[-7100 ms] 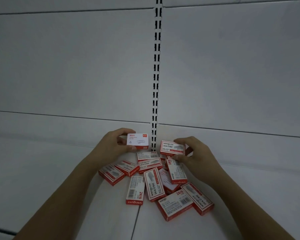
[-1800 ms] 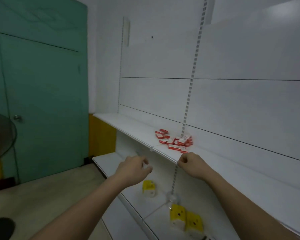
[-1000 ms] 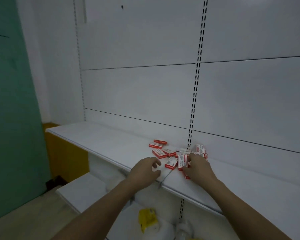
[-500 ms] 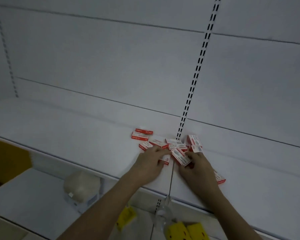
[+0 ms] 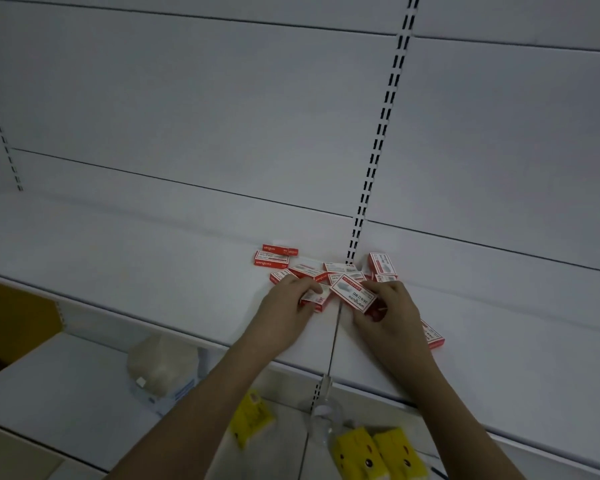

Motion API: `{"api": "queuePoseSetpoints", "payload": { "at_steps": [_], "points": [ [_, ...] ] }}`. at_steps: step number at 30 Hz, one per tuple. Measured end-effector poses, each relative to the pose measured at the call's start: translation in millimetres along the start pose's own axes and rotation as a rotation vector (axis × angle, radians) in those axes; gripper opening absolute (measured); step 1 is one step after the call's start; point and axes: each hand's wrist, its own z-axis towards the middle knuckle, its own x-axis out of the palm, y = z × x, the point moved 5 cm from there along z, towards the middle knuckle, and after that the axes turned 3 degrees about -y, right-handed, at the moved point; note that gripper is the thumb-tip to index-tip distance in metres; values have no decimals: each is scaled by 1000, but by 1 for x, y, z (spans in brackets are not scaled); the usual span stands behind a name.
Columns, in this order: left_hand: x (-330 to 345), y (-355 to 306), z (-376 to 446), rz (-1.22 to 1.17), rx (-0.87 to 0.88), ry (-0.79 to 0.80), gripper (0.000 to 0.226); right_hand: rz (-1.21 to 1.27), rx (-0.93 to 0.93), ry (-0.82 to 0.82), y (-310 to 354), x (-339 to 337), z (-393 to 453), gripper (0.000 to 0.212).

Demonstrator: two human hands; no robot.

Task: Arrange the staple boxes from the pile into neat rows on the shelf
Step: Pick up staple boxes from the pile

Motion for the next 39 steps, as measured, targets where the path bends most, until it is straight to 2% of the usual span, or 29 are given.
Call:
{"api": "queuePoseSetpoints", "payload": {
  "at_steps": [4,7,9,12,14,16,18,21,23,25,29,32,34,37,39],
  "points": [
    [8,-2,0,52,-21,56,33,14,31,-35,-3,0,-1,47],
    [14,-4,7,177,-100,77,51,24,45,-33,-3,0,0,43],
    [17,-7,12,224,-100,65,48,24,31,-11,-3,2,0,39],
    [11,-7,13,101,-133,-13,26,0,8,-8,-2,0,-1,33],
    [-2,-1,11,-39,-211,-74,10,-55,-57,46,5,3,-3,36],
    [-18,8,10,-156,-270,-114,15,-39,-105,169,12,9,-6,44],
    [-34,19,7,-272,-315,-106,24,42,-131,230,15,13,-7,35],
    [-47,27,-1,-376,-302,-50,32,183,-50,114,8,6,-2,15],
    [-46,27,-1,-377,-245,-26,34,143,-37,85,5,4,1,19],
    [-43,27,-1,-349,-225,-9,36,40,-111,191,9,9,6,25],
    [-41,30,1,-355,-235,-45,42,-73,-192,582,24,27,19,54],
    [-38,31,2,-332,-250,-34,26,-124,-195,794,25,35,31,57],
    [-34,32,2,-283,-263,6,14,-114,-184,829,21,34,39,50],
    [-33,34,2,-221,-269,24,34,-58,-176,783,12,32,44,41],
    [-33,33,3,-178,-240,1,39,-36,-180,711,8,31,45,40]
  ]
}}
